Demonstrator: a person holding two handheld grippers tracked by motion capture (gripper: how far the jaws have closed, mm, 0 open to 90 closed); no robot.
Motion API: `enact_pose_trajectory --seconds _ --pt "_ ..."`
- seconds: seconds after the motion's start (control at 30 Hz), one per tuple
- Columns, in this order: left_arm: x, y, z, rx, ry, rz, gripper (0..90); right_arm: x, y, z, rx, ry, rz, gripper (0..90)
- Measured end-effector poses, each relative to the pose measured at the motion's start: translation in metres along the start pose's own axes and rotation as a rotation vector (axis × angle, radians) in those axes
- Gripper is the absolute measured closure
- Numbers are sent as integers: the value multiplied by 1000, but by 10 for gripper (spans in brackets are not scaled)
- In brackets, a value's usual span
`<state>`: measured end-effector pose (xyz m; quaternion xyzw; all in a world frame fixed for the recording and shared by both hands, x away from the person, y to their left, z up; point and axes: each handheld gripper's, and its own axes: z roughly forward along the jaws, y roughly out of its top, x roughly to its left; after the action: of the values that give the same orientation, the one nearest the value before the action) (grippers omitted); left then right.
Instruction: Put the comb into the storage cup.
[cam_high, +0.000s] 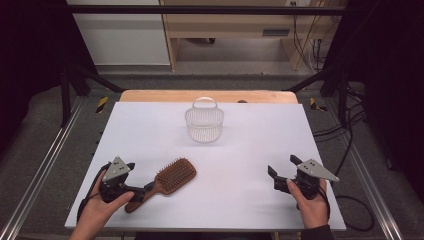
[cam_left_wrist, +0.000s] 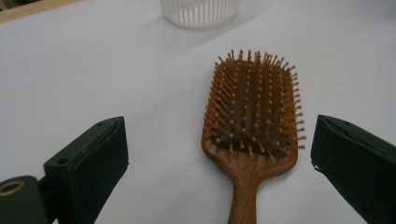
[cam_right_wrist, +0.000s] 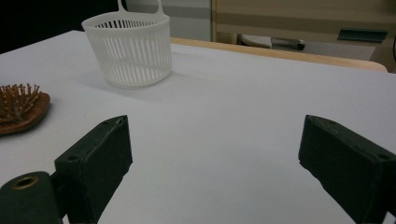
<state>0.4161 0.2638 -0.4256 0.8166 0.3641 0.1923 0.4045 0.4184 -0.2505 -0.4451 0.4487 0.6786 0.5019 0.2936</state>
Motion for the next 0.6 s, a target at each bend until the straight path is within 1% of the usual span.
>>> enact_pose_trajectory --seconds 0.1,0.17,0.23,0.33,0.4,0.47,0.5,0.6 --pt "-2 0 3 40 -4 17 42 1 0 1 1 5 -3 97" --pt "-4 -1 5 61 3 24 41 1 0 0 1 8 -5 97" --pt "-5 -4 7 81 4 24 41 1 0 0 4 10 -6 96" --pt "-5 -6 10 104 -9 26 41 2 0 1 6 12 -10 96" --pt "-3 -6 13 107 -19 24 41 3 0 2 12 15 -10 96" --pt "-1 -6 16 110 -39 14 41 3 -1 3 18 12 -14 96" --pt "0 -6 17 114 -44 18 41 2 -1 3 20 10 -12 96" --pt "0 -8 22 126 -49 20 41 2 -1 3 20 7 -8 96"
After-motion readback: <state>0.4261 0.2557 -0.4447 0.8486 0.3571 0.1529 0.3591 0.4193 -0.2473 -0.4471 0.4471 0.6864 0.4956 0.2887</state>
